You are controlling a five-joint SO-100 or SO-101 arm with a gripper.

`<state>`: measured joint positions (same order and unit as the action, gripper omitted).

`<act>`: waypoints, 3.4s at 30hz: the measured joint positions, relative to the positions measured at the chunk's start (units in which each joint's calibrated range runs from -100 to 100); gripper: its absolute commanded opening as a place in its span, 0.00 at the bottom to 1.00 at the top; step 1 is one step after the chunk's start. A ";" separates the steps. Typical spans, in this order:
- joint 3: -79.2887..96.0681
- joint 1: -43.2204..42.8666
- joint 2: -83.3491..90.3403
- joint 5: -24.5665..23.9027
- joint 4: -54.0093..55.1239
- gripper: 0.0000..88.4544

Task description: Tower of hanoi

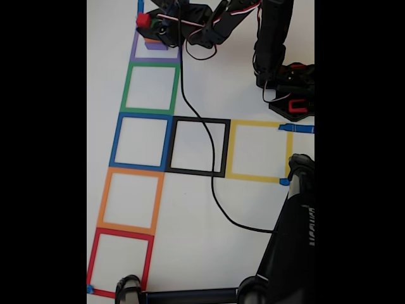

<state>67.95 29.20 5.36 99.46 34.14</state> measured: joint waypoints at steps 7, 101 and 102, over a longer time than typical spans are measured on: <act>0.00 0.00 0.08 0.00 -0.16 0.06; 18.42 -28.20 27.61 -0.18 -25.47 0.05; 18.15 -27.85 24.48 -0.18 -22.57 0.05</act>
<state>86.10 1.35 29.84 99.28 11.57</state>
